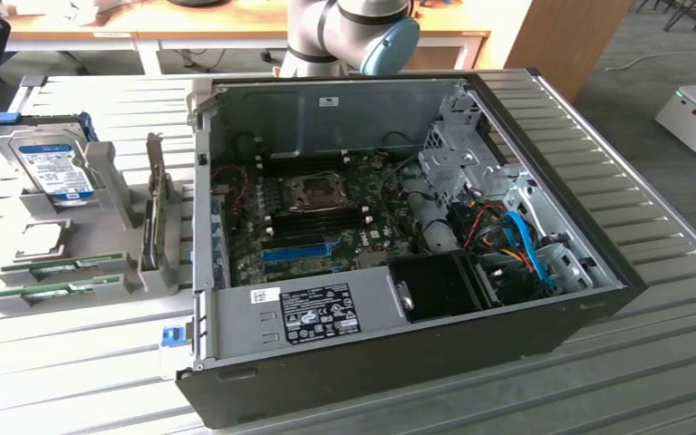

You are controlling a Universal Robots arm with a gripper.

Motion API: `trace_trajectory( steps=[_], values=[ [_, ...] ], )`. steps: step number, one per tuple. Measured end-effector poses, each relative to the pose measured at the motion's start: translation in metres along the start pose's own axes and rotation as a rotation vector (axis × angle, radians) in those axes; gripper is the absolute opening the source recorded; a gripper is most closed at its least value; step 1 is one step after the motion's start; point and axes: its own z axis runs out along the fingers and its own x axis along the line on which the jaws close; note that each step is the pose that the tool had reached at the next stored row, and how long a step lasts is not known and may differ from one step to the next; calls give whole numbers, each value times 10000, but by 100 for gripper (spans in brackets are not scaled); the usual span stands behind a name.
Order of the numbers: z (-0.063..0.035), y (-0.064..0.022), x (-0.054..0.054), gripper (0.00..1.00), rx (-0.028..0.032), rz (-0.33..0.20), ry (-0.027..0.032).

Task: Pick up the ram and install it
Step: 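Pick up the ram and move it above insertion slot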

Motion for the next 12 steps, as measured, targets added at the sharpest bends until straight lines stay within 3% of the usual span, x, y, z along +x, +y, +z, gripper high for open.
trace_trajectory(
  steps=[12],
  values=[
    [0,0,0,11,-4,-193,9]
  ],
)
